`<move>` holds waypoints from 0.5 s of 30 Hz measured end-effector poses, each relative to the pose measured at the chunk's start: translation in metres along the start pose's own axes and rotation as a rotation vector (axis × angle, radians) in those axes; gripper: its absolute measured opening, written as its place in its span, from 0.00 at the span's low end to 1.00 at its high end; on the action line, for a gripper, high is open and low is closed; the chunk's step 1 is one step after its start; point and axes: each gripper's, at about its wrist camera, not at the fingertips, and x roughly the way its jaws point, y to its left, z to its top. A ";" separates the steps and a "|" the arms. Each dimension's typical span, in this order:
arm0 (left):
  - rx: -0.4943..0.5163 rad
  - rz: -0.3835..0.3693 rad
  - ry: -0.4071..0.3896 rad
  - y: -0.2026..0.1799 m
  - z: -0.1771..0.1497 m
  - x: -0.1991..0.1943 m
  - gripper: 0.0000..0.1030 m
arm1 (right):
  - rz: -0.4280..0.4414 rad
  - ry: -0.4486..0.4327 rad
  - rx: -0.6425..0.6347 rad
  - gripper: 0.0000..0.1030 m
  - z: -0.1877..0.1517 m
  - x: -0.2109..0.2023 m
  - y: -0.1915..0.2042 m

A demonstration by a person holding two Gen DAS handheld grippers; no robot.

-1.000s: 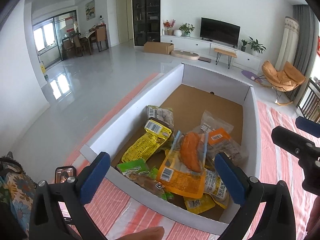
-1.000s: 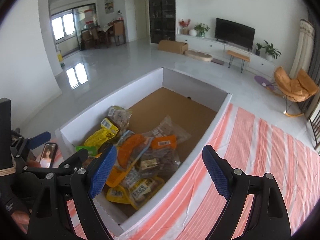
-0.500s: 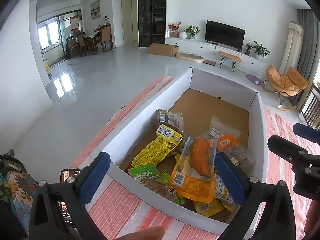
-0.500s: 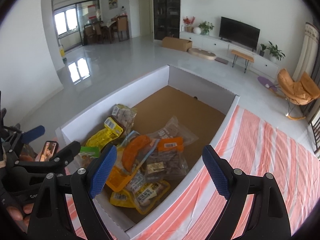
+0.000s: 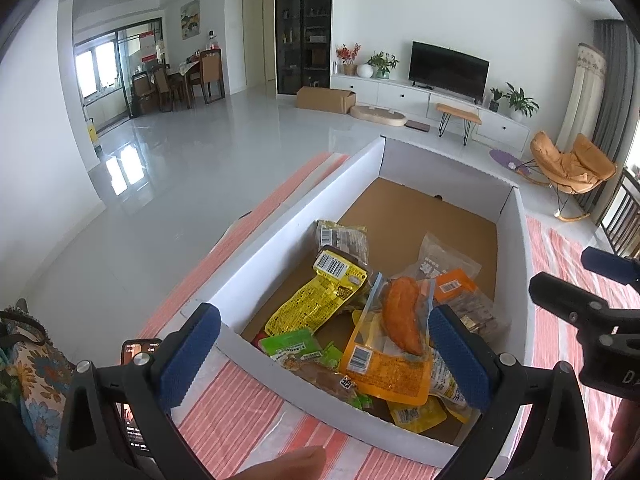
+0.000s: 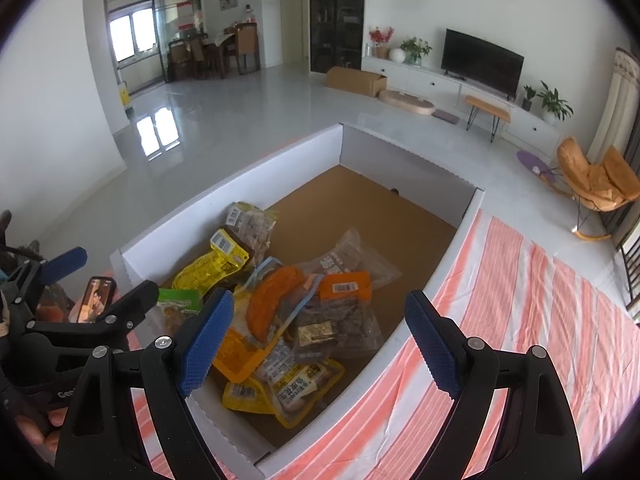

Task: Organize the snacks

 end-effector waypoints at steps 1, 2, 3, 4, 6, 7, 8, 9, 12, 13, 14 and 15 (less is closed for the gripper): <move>0.002 -0.001 -0.002 -0.001 0.001 0.000 1.00 | -0.001 0.001 0.002 0.87 0.000 0.000 0.000; 0.004 -0.005 -0.002 -0.001 0.001 0.000 1.00 | -0.001 0.002 0.004 0.87 0.000 0.000 0.000; 0.005 -0.010 -0.002 -0.001 0.002 -0.001 1.00 | 0.000 0.002 0.006 0.87 0.001 0.000 -0.001; 0.005 -0.015 0.000 -0.001 0.002 -0.001 1.00 | 0.001 0.002 0.008 0.87 0.001 0.000 -0.001; 0.001 -0.015 0.007 -0.001 0.003 0.001 1.00 | 0.002 0.001 0.009 0.87 0.002 0.000 -0.001; -0.004 -0.020 0.017 0.000 0.003 0.003 1.00 | 0.002 0.002 0.008 0.87 0.002 0.000 -0.001; -0.006 -0.028 0.025 0.000 0.003 0.004 1.00 | 0.002 0.002 0.006 0.87 0.002 0.000 0.000; -0.008 -0.041 0.035 0.000 0.003 0.006 1.00 | 0.002 0.003 0.004 0.87 0.002 0.000 0.000; -0.001 -0.027 0.028 -0.001 0.002 0.007 1.00 | 0.004 0.006 0.000 0.87 0.002 0.002 0.001; 0.002 -0.028 0.027 -0.001 0.002 0.007 1.00 | 0.004 0.009 -0.001 0.87 0.002 0.002 0.001; 0.003 -0.029 0.027 -0.002 0.002 0.007 1.00 | 0.004 0.009 -0.001 0.87 0.002 0.003 0.001; 0.003 -0.027 0.026 -0.001 0.002 0.007 1.00 | 0.004 0.010 -0.001 0.87 0.002 0.004 0.001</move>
